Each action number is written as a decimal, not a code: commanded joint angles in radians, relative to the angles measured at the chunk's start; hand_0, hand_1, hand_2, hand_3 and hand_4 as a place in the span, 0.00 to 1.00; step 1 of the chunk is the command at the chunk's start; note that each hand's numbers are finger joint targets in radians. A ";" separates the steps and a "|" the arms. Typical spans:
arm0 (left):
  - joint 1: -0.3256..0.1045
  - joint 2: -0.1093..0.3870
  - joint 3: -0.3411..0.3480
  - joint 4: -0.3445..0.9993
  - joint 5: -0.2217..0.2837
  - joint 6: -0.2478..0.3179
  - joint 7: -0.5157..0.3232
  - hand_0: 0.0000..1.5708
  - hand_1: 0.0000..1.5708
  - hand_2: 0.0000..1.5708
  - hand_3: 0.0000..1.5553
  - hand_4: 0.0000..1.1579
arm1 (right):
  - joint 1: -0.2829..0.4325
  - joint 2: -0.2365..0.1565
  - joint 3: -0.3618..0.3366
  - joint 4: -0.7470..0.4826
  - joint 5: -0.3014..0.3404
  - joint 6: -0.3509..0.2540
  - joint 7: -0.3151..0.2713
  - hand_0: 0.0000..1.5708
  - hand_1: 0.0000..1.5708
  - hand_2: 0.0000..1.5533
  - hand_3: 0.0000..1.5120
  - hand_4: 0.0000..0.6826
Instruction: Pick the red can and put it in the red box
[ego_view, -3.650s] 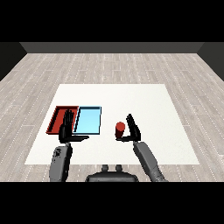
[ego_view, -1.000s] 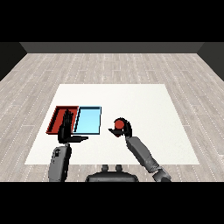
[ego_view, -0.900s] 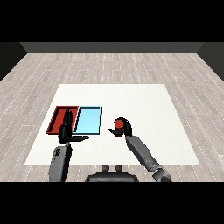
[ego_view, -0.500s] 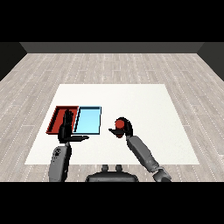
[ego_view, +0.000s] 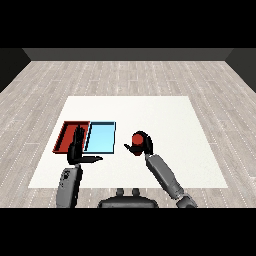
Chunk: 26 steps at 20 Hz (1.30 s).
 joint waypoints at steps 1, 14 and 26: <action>0.061 -0.009 -0.023 0.026 -0.025 -0.013 -0.069 0.00 0.00 0.00 0.00 0.00 | 0.065 -0.048 0.041 -0.227 0.062 -0.044 0.084 1.00 1.00 0.95 0.93 0.90; -0.026 -0.054 -0.161 -0.074 0.006 -0.048 0.143 0.00 0.00 0.00 0.00 0.00 | 0.173 -0.123 -0.015 -0.611 0.154 -0.056 0.165 0.99 0.99 0.94 0.93 0.88; -0.077 -0.055 -0.354 -0.021 -0.005 0.067 0.183 0.00 0.00 0.00 0.00 0.00 | 0.026 -0.026 -0.100 -0.524 0.235 0.013 0.171 1.00 1.00 0.95 0.94 0.95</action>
